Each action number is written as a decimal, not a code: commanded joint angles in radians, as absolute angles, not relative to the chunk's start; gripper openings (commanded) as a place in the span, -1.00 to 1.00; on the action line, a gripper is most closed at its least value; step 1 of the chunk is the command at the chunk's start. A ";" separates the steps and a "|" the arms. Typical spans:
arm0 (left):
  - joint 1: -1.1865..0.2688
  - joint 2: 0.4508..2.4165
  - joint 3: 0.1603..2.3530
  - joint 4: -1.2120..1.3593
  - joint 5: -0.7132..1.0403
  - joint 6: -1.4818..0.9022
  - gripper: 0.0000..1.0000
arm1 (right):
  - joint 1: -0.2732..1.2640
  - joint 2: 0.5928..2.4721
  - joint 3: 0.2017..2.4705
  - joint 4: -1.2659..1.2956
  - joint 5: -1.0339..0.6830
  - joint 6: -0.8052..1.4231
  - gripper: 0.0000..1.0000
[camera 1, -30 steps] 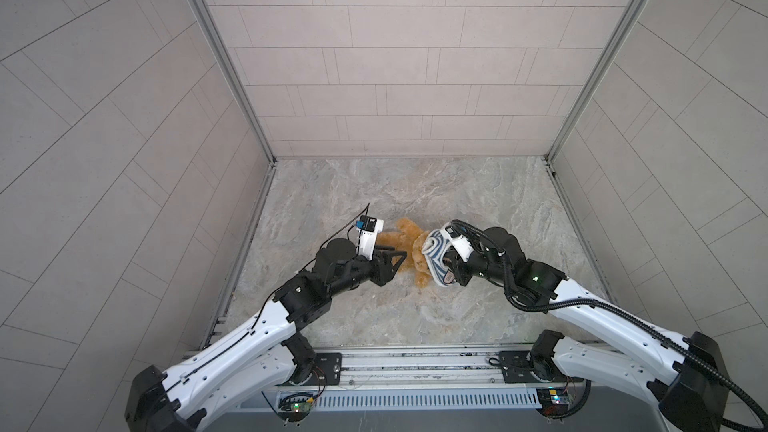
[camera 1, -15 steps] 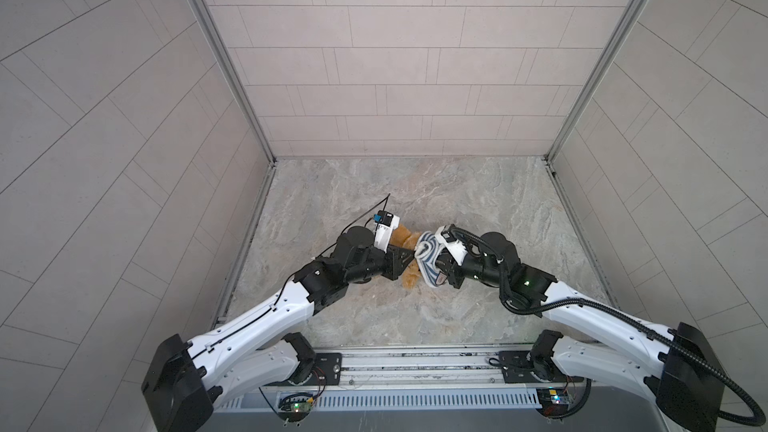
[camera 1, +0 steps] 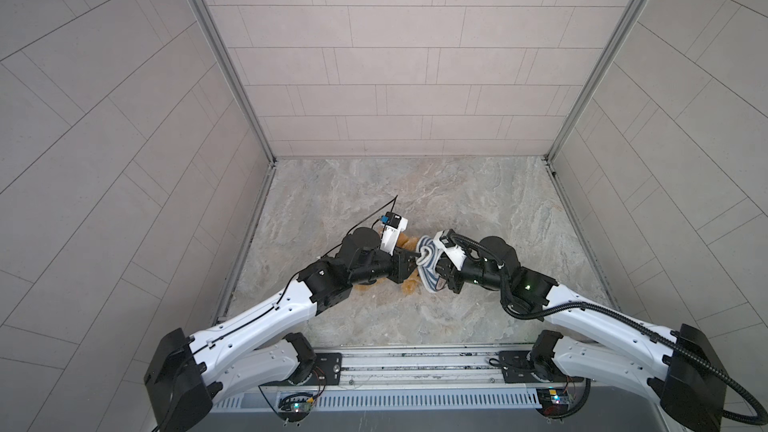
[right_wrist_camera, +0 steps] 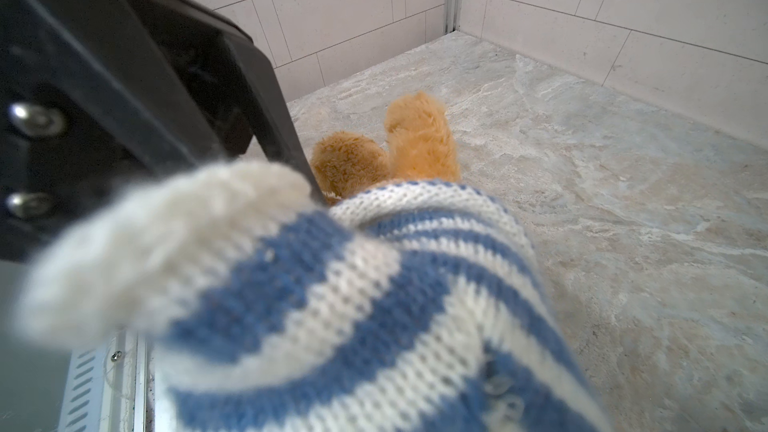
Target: Dress the teddy bear
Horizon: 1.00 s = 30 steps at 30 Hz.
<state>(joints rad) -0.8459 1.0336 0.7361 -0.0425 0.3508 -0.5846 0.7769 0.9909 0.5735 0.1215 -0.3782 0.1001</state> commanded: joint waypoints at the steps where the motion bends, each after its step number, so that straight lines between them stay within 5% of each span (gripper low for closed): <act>1: -0.852 1.032 0.768 -0.035 0.336 -0.577 -0.61 | 0.785 0.957 0.581 0.162 -0.382 0.058 -1.00; 7: -0.807 1.001 0.761 -0.080 0.305 -0.601 -0.99 | 0.795 0.920 0.571 0.111 -0.351 0.017 -1.00; 30: -0.731 1.062 0.714 -0.178 0.279 -0.675 -1.00 | 0.944 0.815 0.562 0.012 -0.183 -0.110 -1.00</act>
<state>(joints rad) -0.7418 1.0702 0.7345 -0.1349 0.3134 -0.6769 0.9329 0.8581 0.5697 -0.0620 -0.1974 -0.0780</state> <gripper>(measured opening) 0.054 0.113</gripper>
